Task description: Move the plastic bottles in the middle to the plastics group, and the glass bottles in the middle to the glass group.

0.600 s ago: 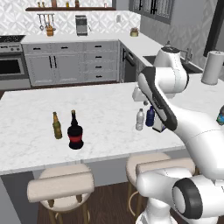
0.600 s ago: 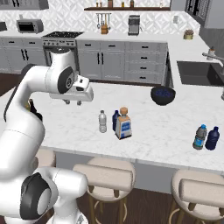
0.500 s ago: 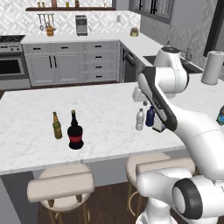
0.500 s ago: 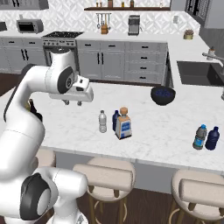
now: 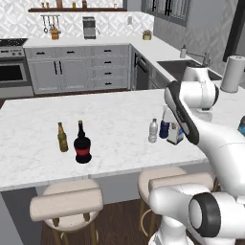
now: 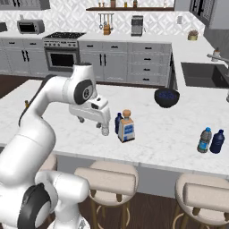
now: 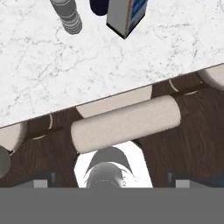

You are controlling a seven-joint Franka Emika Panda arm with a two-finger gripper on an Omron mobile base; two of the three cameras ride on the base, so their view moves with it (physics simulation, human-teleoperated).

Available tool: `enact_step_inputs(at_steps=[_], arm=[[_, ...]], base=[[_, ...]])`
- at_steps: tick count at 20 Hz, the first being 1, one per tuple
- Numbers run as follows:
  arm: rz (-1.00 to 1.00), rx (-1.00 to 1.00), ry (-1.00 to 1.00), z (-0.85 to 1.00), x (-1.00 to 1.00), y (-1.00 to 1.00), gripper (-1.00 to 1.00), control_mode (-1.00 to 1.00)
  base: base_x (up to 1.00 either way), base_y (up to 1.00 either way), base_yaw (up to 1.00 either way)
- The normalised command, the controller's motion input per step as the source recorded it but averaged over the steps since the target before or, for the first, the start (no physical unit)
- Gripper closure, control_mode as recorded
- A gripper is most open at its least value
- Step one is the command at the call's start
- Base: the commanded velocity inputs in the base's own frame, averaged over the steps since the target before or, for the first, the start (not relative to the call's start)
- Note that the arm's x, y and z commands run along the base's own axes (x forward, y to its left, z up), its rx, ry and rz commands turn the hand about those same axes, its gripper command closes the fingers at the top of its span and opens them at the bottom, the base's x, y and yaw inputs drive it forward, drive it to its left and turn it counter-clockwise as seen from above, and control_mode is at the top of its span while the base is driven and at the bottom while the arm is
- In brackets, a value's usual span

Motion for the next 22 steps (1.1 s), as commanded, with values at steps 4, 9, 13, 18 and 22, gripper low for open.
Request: enact_step_inputs(at_steps=[4, 9, 13, 18, 22], arm=[[-0.4, 0.08, 0.19, -0.06, 0.34, -1.0, -1.0, -1.0], [-0.14, 0.1, 0.03, 0.22, 0.8, -0.88, -1.0, -1.0], [0.04, 0.02, 0.01, 0.23, 0.71, -0.21, -1.0, -1.0], [0.03, 0.0, 0.0, -0.16, 0.22, 0.02, -1.0, -1.0], [0.03, -0.13, 0.11, -0.67, 0.17, 0.43, -1.0, -1.0]], base=[[0.0, 0.0, 0.0], [0.0, 0.0, 0.0], [0.0, 0.0, 0.0], [0.0, 0.0, 0.0], [0.0, 0.0, 0.0]])
